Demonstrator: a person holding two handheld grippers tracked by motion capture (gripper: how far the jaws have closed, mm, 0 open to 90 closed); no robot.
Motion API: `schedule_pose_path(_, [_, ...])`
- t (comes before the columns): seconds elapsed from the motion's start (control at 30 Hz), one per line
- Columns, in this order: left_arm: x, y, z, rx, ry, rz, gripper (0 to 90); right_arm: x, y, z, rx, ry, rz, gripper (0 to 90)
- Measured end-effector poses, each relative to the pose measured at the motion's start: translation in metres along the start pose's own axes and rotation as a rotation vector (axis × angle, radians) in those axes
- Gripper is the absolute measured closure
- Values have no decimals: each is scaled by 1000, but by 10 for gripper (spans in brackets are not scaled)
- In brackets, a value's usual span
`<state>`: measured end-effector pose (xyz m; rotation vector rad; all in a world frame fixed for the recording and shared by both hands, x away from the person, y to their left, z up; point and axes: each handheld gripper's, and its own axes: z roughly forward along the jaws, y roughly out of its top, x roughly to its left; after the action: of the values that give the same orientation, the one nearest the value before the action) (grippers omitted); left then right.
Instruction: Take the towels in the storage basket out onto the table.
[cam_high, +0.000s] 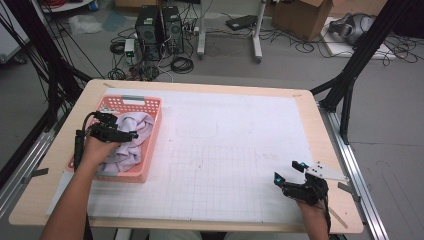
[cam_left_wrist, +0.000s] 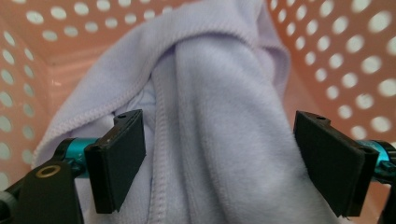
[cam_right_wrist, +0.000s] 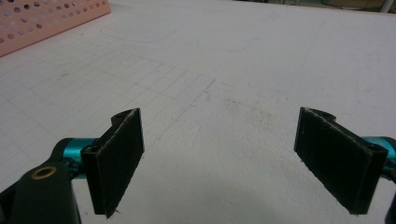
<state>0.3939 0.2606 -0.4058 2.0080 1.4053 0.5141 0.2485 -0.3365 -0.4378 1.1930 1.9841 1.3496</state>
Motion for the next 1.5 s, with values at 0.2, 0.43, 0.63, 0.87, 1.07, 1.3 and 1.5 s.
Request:
schedule_pose_path(0.2, [2, -8, 11, 54, 26, 31, 168, 0, 0, -1, 3, -2, 1, 145])
schedule_pose_path(0.43, [-5, -10, 20, 98, 40, 43, 75, 1, -1, 1, 18, 0, -11, 145])
schedule_pose_path(0.63, [-8, -9, 22, 116, 73, 76, 88, 1, -1, 3, 23, 6, -15, 146])
schedule_pose_path(0.87, [-7, -6, 16, 118, 110, 66, 375, 1, -1, 5, 27, 12, -1, 146])
schedule_pose_path(1.07, [-9, -1, 14, 145, 148, 42, 563, 1, 0, 3, 26, 7, 5, 146])
schedule_pose_path(1.3, [2, 0, 3, 65, 87, -113, 589, -4, -1, 2, 27, 0, 12, 146])
schedule_pose_path(1.5, [10, 0, -11, -82, 39, -196, 594, -4, -1, -1, 20, -5, 19, 146])
